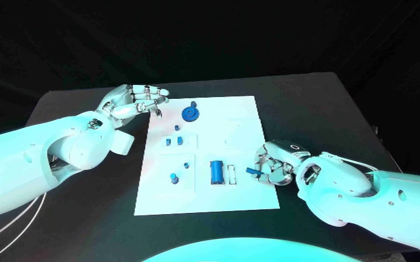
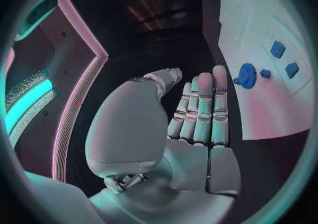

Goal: Assemble the parts on the task board

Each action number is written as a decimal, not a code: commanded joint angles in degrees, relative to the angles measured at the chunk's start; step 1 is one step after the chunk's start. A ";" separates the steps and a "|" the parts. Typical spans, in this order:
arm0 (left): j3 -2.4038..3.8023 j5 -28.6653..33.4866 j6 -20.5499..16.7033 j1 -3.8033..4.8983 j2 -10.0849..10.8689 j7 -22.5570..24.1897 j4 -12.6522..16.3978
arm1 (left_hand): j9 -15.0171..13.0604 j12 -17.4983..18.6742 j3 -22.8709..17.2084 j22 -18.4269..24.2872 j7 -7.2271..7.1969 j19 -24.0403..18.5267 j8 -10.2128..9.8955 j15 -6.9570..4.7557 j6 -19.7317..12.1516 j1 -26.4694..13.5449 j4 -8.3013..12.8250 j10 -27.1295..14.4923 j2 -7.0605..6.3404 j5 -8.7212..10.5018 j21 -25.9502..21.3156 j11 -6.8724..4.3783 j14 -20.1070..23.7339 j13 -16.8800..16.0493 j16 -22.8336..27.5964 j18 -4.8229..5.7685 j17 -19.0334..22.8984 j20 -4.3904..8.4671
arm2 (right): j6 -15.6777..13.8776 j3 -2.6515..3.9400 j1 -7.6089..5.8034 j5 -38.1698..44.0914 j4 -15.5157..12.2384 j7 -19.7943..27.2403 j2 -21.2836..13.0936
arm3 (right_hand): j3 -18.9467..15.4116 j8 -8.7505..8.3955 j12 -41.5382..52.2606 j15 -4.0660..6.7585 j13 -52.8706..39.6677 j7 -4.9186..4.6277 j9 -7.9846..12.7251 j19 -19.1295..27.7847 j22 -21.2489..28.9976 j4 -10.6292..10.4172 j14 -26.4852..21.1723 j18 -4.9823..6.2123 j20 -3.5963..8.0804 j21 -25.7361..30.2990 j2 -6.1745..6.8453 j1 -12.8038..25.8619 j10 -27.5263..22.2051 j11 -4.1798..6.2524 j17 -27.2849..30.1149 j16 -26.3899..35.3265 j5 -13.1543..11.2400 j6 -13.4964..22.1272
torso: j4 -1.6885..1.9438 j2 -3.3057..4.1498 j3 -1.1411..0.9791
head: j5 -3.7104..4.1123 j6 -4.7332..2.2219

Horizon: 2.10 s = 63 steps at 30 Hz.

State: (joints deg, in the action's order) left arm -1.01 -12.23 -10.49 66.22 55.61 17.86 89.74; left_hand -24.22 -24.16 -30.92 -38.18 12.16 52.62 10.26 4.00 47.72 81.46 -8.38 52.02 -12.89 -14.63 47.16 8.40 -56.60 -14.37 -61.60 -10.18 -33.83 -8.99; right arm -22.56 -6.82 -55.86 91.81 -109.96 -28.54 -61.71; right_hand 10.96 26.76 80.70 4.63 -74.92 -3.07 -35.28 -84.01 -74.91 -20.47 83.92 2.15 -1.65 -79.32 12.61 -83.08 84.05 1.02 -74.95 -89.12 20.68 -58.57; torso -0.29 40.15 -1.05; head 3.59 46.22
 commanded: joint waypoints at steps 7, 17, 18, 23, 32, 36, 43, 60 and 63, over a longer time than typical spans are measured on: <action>0.03 0.65 1.10 0.00 0.03 0.44 0.12 | 0.02 -0.24 -0.02 0.08 -0.07 0.09 0.03 0.05 -0.35 -0.19 -0.47 -0.40 0.28 -0.34 -0.30 -0.10 0.47 0.08 -0.31 -0.34 0.10 -0.31 | -0.12 -0.74 -0.21 -10.38 -0.25 -3.32 -0.57 | 17.85 2.70 0.75 0.01 -9.55 -0.36 6.98 -4.41 -13.04 9.67 5.91 -0.61 0.31 -1.59 0.58 2.54 1.97 -0.02 -14.36 -0.41 6.03 1.17 | -0.04 0.00 -0.04 | -0.05 0.02; 0.03 0.35 1.13 0.01 -0.18 0.28 -0.02 | 0.02 -0.26 -0.04 0.08 -0.07 0.09 0.03 0.04 -0.36 -0.14 -0.45 -0.41 0.28 -0.35 -0.30 -0.10 0.49 0.09 -0.31 -0.35 0.11 -0.31 | -10.95 -0.65 -2.53 -26.80 -2.27 0.17 0.17 | 20.48 3.98 1.64 0.21 -10.16 0.04 5.65 -4.60 -13.26 11.65 6.03 -0.77 0.43 -2.65 1.43 7.62 2.54 0.25 -14.88 -0.77 7.91 1.70 | -0.04 0.02 -0.05 | 0.35 0.01; 0.03 0.34 1.13 0.01 -0.20 0.27 -0.03 | 0.02 -0.26 -0.04 0.08 -0.07 0.09 0.03 0.04 -0.36 -0.14 -0.45 -0.41 0.28 -0.35 -0.30 -0.10 0.49 0.09 -0.31 -0.35 0.11 -0.31 | -11.21 -0.65 -2.60 -27.87 -2.29 0.40 0.32 | 20.50 3.98 1.62 0.22 -10.16 0.05 5.64 -4.60 -13.27 11.65 6.03 -0.77 0.43 -2.67 1.44 7.79 2.53 0.26 -14.87 -0.76 7.88 1.70 | -0.05 0.02 -0.02 | 0.37 0.04; 0.03 0.29 1.15 0.01 -0.31 0.24 -0.05 | 0.02 -0.26 -0.04 0.08 -0.07 0.09 0.03 0.04 -0.36 -0.14 -0.45 -0.41 0.28 -0.35 -0.30 -0.10 0.49 0.09 -0.31 -0.35 0.11 -0.31 | -11.58 -0.66 -2.80 -32.77 -1.80 1.35 1.43 | 19.32 3.60 1.94 0.30 -10.40 0.20 5.87 -4.62 -13.30 10.08 6.06 -0.80 0.51 -2.87 1.86 12.30 2.71 0.37 -14.99 -0.84 9.31 1.56 | -0.03 0.02 -0.02 | 0.35 0.10; 0.03 0.25 1.32 0.01 -0.38 0.18 -0.04 | 0.03 -0.30 -0.10 0.08 -0.08 0.08 0.03 0.02 -0.37 -0.02 -0.37 -0.43 0.30 -0.37 -0.31 -0.11 0.52 0.10 -0.32 -0.36 0.12 -0.29 | -10.28 -0.81 -1.78 -36.74 -0.56 1.29 3.84 | 18.04 3.24 1.97 0.30 -10.45 0.20 6.13 -4.63 -13.31 8.98 6.07 -0.81 0.53 -2.91 1.69 14.73 2.74 0.36 -15.04 -0.88 9.03 1.33 | -0.07 0.01 -0.04 | 0.30 0.21; 0.03 0.25 1.45 0.01 -0.39 0.11 -0.03 | 0.03 -0.30 -0.10 0.08 -0.08 0.08 0.03 0.02 -0.37 -0.02 -0.37 -0.43 0.30 -0.37 -0.31 -0.11 0.52 0.10 -0.32 -0.36 0.12 -0.29 | -9.71 -0.83 -1.26 -37.34 -0.02 1.07 4.79 | 17.66 3.16 2.04 0.31 -10.51 0.22 6.20 -4.64 -13.32 8.73 6.08 -0.82 0.54 -2.98 1.67 15.28 2.78 0.37 -15.05 -0.88 8.49 1.21 | -0.01 0.04 -0.03 | 0.27 0.29; 0.03 0.24 1.56 0.01 -0.68 0.02 -0.04 | 0.03 -0.32 -0.12 0.08 -0.06 0.08 0.03 0.02 -0.37 0.01 -0.36 -0.46 0.30 -0.37 -0.31 -0.10 0.54 0.11 -0.32 -0.36 0.13 -0.29 | -9.29 -0.85 -0.99 -37.68 0.74 1.09 6.11 | 16.66 3.00 2.04 0.35 -10.54 0.30 6.36 -4.64 -13.32 8.09 6.08 -0.82 0.56 -2.99 1.51 16.38 2.79 0.43 -15.05 -0.88 5.63 0.87 | 0.03 0.03 0.00 | -0.03 0.09; 0.03 0.22 1.51 0.01 -0.39 -0.08 -0.17 | 0.03 -0.35 -0.17 0.08 -0.04 0.08 0.04 0.04 -0.37 -0.04 -0.44 -0.47 0.42 -0.40 -0.32 -0.08 0.55 0.12 -0.33 -0.35 0.15 -0.30 | -8.15 -0.85 -0.92 -36.81 0.47 1.07 6.80 | 15.73 2.98 2.12 0.37 -10.62 0.37 6.45 -4.67 -13.36 7.27 6.08 -0.85 0.57 -3.18 1.32 17.27 2.84 0.47 -15.05 -0.88 3.26 0.39 | -0.09 0.01 -0.03 | -0.22 0.33; 0.03 0.22 1.51 0.02 -0.36 -0.09 -0.19 | 0.03 -0.35 -0.17 0.08 -0.04 0.08 0.04 0.04 -0.37 -0.04 -0.44 -0.47 0.42 -0.40 -0.32 -0.08 0.55 0.12 -0.33 -0.35 0.15 -0.30 | -7.44 -0.85 -0.92 -36.20 0.47 0.68 6.64 | 15.51 3.03 2.09 0.39 -10.61 0.41 6.45 -4.65 -13.34 7.08 6.08 -0.83 0.58 -3.09 1.36 17.48 2.84 0.49 -15.05 -0.88 3.03 0.26 | -0.09 -0.01 -0.03 | -0.22 0.38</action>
State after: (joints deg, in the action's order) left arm -1.02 -12.03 -9.97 66.22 55.26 17.52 89.52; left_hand -24.22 -24.13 -31.08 -38.19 12.16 52.62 10.26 4.02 47.72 81.46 -8.54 52.02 -12.89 -14.66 47.16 8.39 -56.58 -14.33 -61.60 -10.18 -33.73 -8.99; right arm -32.32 -7.55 -56.99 54.96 -109.35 -27.63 -55.10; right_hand 26.79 29.82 82.42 4.62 -74.90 -2.60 -28.76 -84.01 -74.92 -13.45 83.93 2.52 -1.65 -82.19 13.89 -66.01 83.95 1.10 -74.91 -89.66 23.90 -57.99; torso -0.37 40.16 -1.08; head 3.37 46.56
